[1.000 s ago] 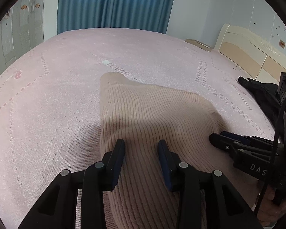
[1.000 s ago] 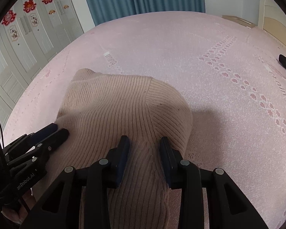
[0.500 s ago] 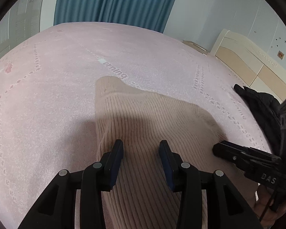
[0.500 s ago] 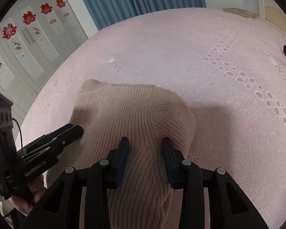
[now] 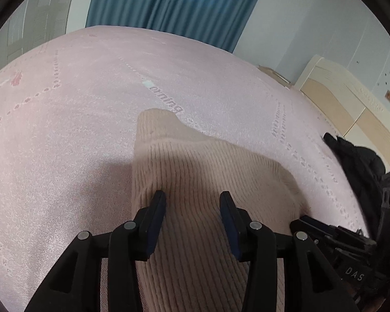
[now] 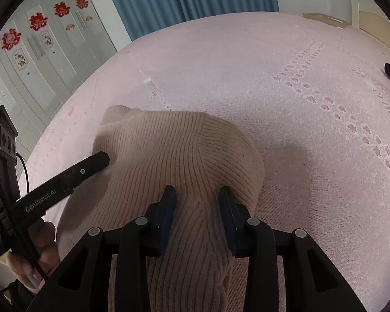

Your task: Fold small clothes

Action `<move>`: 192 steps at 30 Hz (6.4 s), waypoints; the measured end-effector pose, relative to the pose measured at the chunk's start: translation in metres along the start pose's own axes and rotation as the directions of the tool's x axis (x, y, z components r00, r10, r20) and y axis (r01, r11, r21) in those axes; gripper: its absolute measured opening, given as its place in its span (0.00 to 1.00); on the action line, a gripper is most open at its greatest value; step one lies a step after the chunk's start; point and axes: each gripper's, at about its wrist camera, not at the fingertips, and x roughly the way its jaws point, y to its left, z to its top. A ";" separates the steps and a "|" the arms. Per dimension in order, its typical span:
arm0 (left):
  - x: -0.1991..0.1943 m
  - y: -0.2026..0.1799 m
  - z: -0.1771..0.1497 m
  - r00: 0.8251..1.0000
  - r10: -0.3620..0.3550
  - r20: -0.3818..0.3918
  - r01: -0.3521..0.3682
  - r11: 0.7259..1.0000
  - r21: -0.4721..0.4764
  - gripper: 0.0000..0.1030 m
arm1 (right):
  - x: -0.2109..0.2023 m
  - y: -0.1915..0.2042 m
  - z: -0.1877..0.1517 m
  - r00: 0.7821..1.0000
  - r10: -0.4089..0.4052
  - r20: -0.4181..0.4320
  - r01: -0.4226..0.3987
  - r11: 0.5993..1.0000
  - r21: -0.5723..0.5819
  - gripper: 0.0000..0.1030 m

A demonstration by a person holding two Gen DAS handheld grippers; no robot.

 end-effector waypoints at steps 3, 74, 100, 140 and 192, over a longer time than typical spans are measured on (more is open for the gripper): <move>0.000 -0.002 -0.002 1.000 0.005 0.005 -0.005 1.000 0.007 0.42 | 0.000 -0.005 0.001 1.000 0.022 -0.005 -0.022 1.000 0.016 0.33; -0.101 -0.006 -0.134 0.994 0.075 -0.085 -0.060 0.984 0.171 0.14 | -0.074 -0.033 -0.076 0.975 0.201 0.090 -0.216 0.954 0.207 0.34; -0.111 -0.019 -0.134 0.997 0.079 -0.009 -0.076 0.974 0.213 0.25 | -0.086 -0.002 -0.101 0.981 0.193 0.032 -0.194 0.979 0.063 0.14; -0.085 -0.009 -0.091 1.000 -0.017 -0.012 0.018 0.991 0.130 0.49 | -0.055 -0.005 -0.057 0.992 -0.074 0.107 0.072 0.997 0.022 0.25; -0.012 0.002 -0.019 0.995 0.101 0.007 -0.100 0.995 -0.007 0.52 | -0.010 -0.043 0.001 0.998 -0.028 0.064 0.017 0.985 0.172 0.42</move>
